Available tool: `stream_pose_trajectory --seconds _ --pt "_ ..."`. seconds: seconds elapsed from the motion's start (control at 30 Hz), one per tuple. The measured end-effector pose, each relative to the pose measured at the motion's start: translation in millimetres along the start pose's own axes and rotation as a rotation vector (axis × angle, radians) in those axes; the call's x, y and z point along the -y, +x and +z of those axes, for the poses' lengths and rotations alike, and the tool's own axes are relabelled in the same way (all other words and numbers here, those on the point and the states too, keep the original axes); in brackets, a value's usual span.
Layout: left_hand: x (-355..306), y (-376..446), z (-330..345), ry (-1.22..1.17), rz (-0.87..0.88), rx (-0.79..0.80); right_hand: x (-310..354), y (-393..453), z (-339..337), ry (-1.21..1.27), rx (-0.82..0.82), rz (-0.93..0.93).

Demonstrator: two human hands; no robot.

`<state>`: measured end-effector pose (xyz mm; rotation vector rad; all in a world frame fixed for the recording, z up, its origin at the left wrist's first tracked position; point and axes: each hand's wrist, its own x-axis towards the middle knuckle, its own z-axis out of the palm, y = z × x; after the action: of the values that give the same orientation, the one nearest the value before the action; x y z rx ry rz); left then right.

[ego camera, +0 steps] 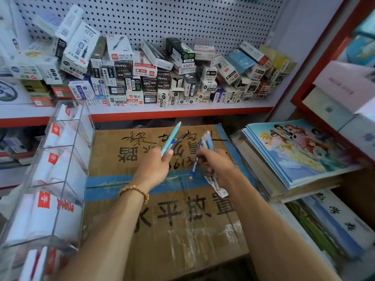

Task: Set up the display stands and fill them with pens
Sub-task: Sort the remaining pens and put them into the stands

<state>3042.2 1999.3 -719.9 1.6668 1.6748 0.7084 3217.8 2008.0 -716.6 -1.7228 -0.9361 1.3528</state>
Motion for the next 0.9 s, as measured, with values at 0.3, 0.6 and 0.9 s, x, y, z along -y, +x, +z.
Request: stream_pose_trajectory --seconds 0.3,0.6,0.9 --pt "-70 -22 15 -0.46 0.134 0.179 28 -57 -66 0.262 -0.205 -0.255" --pt "-139 -75 53 -0.507 0.273 0.554 22 -137 -164 0.491 -0.597 -0.388" --pt "-202 -140 88 -0.364 0.507 0.887 3 -252 -230 0.33 -0.562 -0.444"
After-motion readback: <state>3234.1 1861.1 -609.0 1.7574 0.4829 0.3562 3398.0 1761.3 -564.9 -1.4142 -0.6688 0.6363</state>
